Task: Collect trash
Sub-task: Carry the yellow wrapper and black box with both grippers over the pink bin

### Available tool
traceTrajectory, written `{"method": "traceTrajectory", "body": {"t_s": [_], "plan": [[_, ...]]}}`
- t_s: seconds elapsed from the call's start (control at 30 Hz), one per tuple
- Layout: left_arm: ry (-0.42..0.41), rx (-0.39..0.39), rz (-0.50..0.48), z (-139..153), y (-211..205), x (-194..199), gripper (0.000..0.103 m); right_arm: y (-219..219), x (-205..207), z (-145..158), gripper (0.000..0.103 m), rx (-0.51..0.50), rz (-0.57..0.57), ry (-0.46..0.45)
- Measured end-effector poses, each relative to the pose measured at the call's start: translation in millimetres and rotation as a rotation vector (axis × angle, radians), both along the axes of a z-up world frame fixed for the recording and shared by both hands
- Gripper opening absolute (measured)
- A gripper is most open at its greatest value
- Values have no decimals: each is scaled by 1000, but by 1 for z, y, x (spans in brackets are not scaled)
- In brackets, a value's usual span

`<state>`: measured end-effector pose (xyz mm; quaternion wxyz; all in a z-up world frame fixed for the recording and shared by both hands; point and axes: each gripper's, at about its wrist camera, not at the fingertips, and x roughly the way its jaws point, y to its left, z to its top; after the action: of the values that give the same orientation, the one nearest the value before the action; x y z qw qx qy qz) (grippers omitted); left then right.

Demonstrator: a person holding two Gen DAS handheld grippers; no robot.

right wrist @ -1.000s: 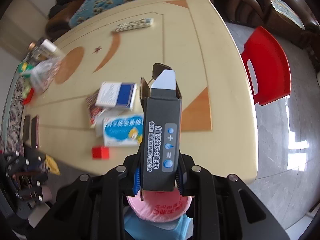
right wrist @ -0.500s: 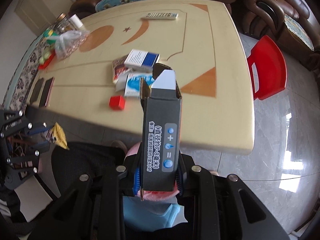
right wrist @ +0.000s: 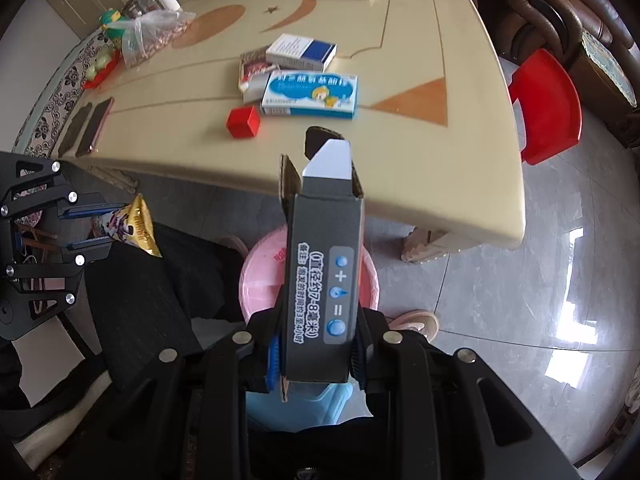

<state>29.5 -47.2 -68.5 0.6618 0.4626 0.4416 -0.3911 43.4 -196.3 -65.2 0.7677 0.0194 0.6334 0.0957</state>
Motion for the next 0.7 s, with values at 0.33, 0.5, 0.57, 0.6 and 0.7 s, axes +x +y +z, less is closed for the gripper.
{"method": "traceTrajectory", "body": {"t_s": [0.33,0.5,0.57,0.6,0.7], "plan": [[93,2,-19,-49,-10,-10,18,6,-10,-49,27,-4,15,56],[144,12,-32,-76,-14,-11,18,8,-12,-78,27,-21,24,82],[161,16,-36,-86,-15,-10,18,10,-12,-91,27,-26,32,89],[176,17,-39,-93,-16,-10,18,11,-12,-96,27,-28,36,92],[216,20,-44,-111,-19,-10,18,13,-14,-115,27,-31,49,108]]}}
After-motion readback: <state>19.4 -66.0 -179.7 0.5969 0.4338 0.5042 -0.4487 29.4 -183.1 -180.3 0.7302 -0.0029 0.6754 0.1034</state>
